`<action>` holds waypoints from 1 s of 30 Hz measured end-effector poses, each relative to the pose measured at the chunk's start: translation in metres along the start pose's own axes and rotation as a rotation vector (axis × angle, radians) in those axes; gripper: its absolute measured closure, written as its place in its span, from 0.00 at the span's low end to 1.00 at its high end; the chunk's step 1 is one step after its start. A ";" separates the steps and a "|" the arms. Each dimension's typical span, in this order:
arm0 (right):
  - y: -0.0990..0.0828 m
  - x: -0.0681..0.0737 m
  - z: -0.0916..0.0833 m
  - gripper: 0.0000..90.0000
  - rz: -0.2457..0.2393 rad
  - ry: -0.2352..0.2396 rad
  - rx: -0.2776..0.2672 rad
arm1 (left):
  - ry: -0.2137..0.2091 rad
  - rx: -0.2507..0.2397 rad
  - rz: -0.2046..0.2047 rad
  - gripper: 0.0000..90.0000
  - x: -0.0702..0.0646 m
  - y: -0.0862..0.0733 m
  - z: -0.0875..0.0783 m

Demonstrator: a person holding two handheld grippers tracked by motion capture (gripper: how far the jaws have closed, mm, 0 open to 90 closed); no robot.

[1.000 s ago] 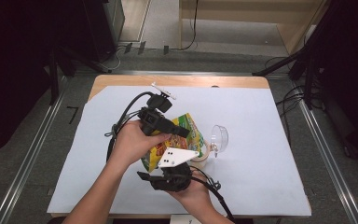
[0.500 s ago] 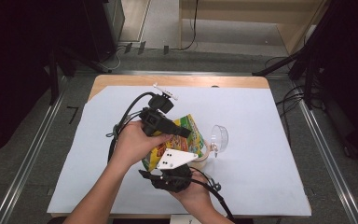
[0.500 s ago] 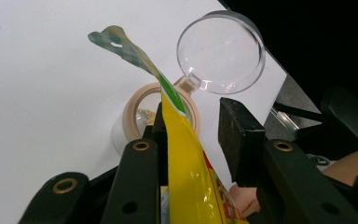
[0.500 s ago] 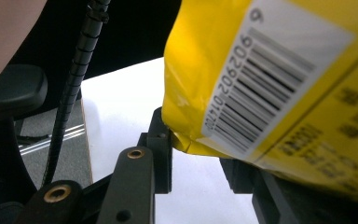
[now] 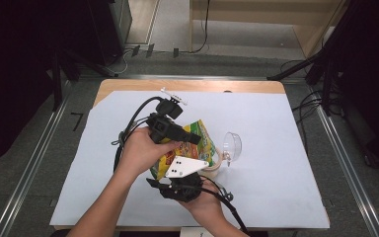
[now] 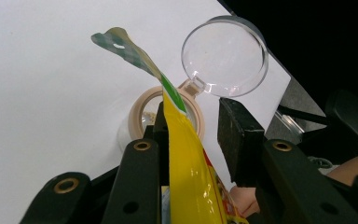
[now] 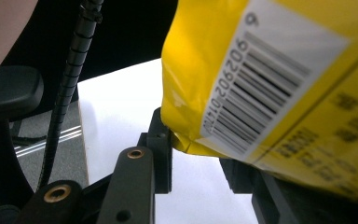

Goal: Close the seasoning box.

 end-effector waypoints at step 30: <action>0.004 0.000 0.005 0.77 0.008 0.013 0.001 | 0.020 -0.018 0.000 0.78 0.003 0.001 -0.006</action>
Point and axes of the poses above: each handheld gripper's, and its own axes: z roughly forward along the jaws, y roughly out of its top, x roughly to its left, the point moved 2 cm from there along z, roughly forward along the jaws, and after that the axes turned 9 degrees about -x, right-handed, at the moved point
